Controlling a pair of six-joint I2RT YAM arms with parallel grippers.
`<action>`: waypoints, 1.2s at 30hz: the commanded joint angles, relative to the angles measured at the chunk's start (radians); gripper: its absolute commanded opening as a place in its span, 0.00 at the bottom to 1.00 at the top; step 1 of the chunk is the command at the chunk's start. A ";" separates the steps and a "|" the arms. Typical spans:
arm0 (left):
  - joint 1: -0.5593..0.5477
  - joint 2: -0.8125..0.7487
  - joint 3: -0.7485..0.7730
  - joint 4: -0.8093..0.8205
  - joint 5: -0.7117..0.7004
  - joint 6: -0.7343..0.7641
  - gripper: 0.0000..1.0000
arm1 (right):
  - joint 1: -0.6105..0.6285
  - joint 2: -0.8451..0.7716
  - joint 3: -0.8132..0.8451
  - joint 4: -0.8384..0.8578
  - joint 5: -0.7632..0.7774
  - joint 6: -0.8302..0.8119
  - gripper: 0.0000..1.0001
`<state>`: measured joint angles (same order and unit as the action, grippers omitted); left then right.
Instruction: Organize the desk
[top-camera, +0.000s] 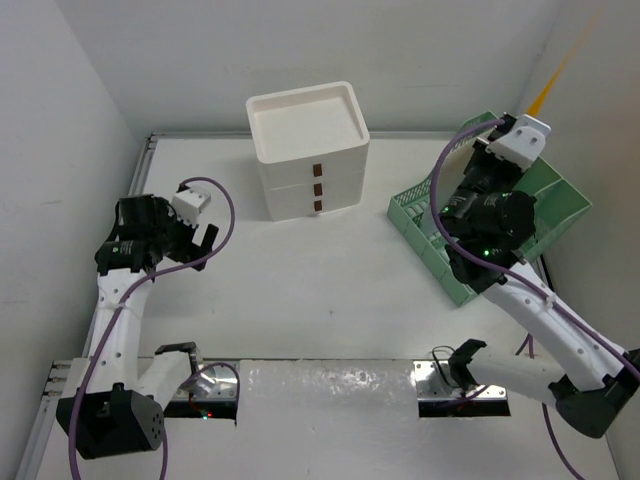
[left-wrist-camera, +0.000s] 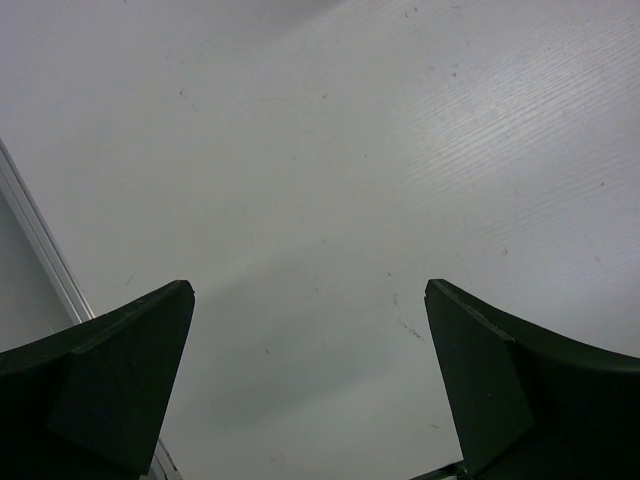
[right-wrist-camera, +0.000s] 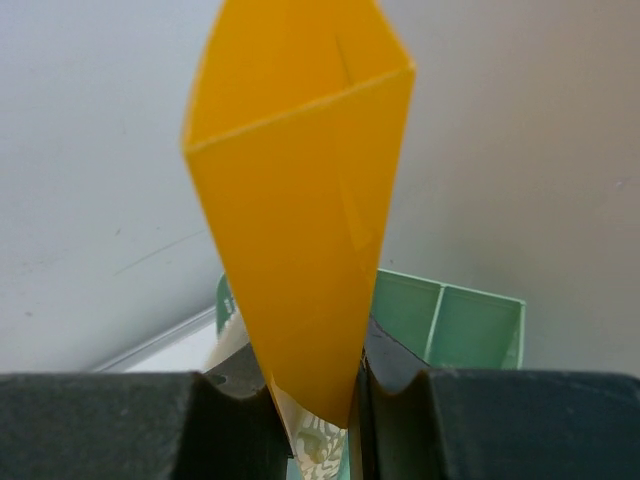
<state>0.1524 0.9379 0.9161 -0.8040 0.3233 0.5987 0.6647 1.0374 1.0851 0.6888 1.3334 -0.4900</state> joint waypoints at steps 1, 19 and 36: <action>0.010 -0.008 0.032 0.039 0.019 0.015 1.00 | 0.004 -0.043 -0.005 0.011 0.030 -0.044 0.00; 0.010 0.009 0.036 0.043 0.049 0.013 1.00 | 0.006 -0.166 -0.077 -0.412 0.062 0.309 0.00; 0.010 -0.028 0.023 0.043 0.023 0.036 1.00 | -0.004 -0.131 -0.427 0.374 0.073 -0.001 0.00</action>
<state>0.1524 0.9401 0.9165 -0.8032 0.3473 0.6228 0.6643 0.8776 0.6865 0.7597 1.4155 -0.3920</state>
